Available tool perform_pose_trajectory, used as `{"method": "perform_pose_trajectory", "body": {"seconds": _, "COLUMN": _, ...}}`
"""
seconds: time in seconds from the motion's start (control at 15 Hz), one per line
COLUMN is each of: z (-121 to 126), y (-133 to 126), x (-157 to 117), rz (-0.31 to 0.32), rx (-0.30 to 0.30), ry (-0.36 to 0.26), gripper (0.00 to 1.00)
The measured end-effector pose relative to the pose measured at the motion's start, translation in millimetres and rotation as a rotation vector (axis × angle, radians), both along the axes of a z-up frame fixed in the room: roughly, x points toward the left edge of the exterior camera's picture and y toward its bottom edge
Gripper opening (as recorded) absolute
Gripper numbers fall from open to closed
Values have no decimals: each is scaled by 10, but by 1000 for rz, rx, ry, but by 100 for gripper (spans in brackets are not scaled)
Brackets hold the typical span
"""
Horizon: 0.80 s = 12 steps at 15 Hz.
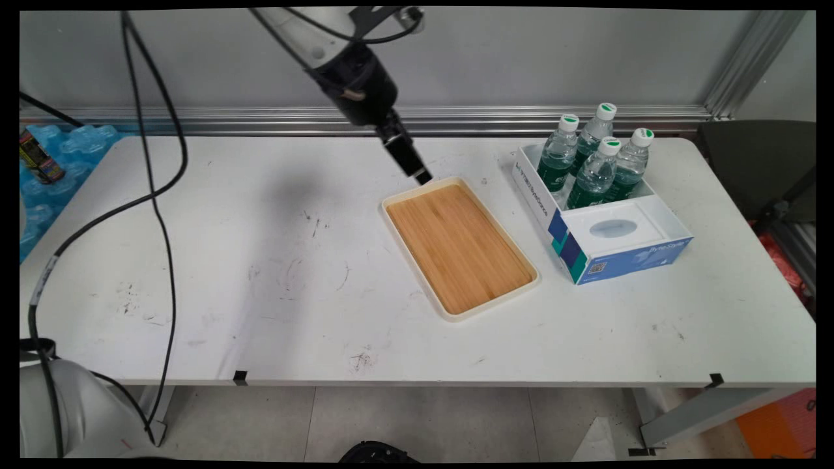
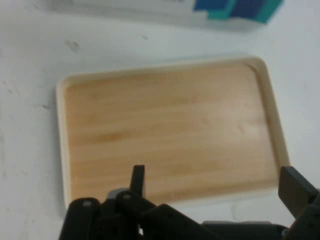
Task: Pick up the green bottle from the white box
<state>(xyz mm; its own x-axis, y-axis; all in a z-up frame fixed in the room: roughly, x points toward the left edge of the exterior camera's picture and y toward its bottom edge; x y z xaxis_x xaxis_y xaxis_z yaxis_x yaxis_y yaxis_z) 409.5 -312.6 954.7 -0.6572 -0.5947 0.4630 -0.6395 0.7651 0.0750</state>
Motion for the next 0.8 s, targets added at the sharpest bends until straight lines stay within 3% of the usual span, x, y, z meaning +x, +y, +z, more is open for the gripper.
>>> {"method": "perform_pose_trajectory", "body": {"seconds": 0.33, "z": -154, "y": -290, "x": -262, "rz": 67, "rx": -55, "ry": 25, "gripper": 100}}
{"method": "perform_pose_trajectory", "body": {"seconds": 0.8, "z": -366, "y": -630, "x": -577, "rz": 79, "rx": -111, "ry": 49, "gripper": 100}}
